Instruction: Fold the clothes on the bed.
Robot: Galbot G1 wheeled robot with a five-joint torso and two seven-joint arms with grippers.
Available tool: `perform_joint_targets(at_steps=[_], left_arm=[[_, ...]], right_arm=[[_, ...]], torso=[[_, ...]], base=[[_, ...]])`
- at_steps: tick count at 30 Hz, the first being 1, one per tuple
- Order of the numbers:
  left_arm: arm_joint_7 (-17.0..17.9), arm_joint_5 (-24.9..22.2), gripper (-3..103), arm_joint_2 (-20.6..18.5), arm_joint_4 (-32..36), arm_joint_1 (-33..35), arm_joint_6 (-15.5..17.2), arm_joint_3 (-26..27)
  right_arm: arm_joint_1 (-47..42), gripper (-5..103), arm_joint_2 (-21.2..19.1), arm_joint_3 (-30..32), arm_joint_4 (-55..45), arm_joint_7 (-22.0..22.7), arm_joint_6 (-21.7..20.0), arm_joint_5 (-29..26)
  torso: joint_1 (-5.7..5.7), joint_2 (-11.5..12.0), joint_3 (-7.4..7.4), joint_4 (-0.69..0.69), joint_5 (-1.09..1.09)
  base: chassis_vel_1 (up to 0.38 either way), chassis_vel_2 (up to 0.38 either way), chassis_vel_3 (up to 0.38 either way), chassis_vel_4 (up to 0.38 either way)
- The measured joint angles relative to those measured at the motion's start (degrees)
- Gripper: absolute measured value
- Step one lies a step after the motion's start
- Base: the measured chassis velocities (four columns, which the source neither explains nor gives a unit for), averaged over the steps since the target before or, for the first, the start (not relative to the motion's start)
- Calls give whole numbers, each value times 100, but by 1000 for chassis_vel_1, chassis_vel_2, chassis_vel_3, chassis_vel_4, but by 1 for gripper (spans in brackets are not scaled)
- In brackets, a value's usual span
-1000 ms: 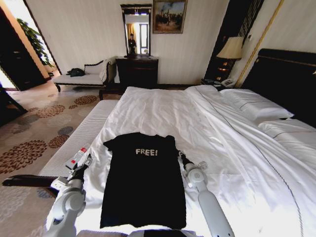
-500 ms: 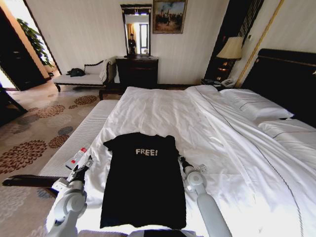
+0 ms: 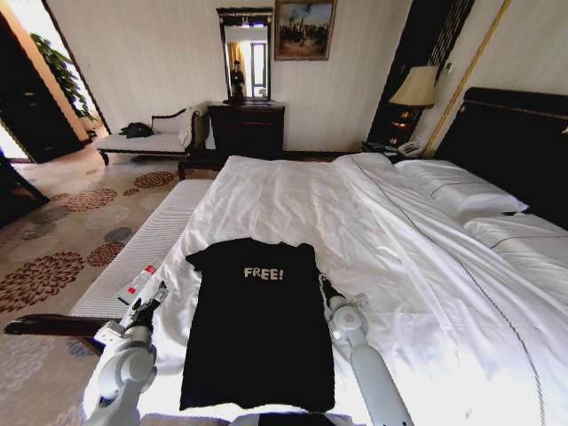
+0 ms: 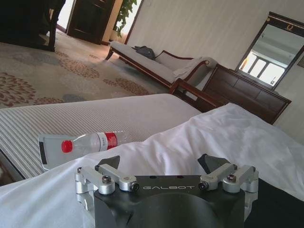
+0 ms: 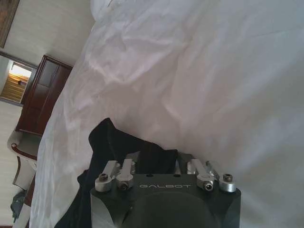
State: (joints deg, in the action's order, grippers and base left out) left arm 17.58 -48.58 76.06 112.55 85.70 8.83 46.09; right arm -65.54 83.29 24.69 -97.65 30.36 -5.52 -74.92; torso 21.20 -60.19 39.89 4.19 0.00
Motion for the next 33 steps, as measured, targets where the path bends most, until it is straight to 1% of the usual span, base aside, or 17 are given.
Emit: perform_joint_targets(at_steps=[1,3,5,9,10,12,22,26,29,31,33], left_arm=[[0,0,100,0,0,0,0,0],[13,0,100,0,0,-10,-2,3],[16,-1,100,1,0,-11,-2,4],[25,3,100,2,-9,-16,-3,4],[25,3,100,2,-9,-16,-3,4],[30,6,100,4,-15,-19,-4,3],[40,26,100,5,-23,-24,-5,-13],[44,19,100,-16,-30,-36,-5,-1],[47,15,100,-22,-47,-48,-5,0],[52,14,100,-15,-62,-69,-5,-23],[54,14,100,-12,-66,-75,-5,-33]], right_arm=[[0,44,0,0,0,0,0,0],[14,33,6,0,3,-13,15,-3],[15,33,9,0,6,-16,20,-3],[14,12,11,6,14,-26,45,-4],[14,12,11,6,14,-26,45,-4],[16,2,0,10,15,-28,79,-3],[158,0,-88,26,119,16,193,48],[265,0,-227,30,13,49,282,84],[398,0,-391,33,-29,54,298,91],[584,0,-598,27,75,47,292,92],[648,0,-665,19,144,43,287,92]], torso=[[0,0,0,0,0],[0,0,0,0,0],[0,0,0,0,0],[0,0,0,0,0],[0,0,0,0,0],[0,0,0,0,0],[0,0,0,0,0],[0,0,0,1,0],[0,0,0,0,0],[0,0,0,0,0],[0,0,0,0,1]], base=[[0,0,0,0],[0,0,0,0],[0,0,0,0],[0,0,0,0],[0,0,0,0],[0,0,0,0],[0,0,0,0],[0,0,0,0],[0,0,0,0],[0,0,0,0],[0,0,0,0]])
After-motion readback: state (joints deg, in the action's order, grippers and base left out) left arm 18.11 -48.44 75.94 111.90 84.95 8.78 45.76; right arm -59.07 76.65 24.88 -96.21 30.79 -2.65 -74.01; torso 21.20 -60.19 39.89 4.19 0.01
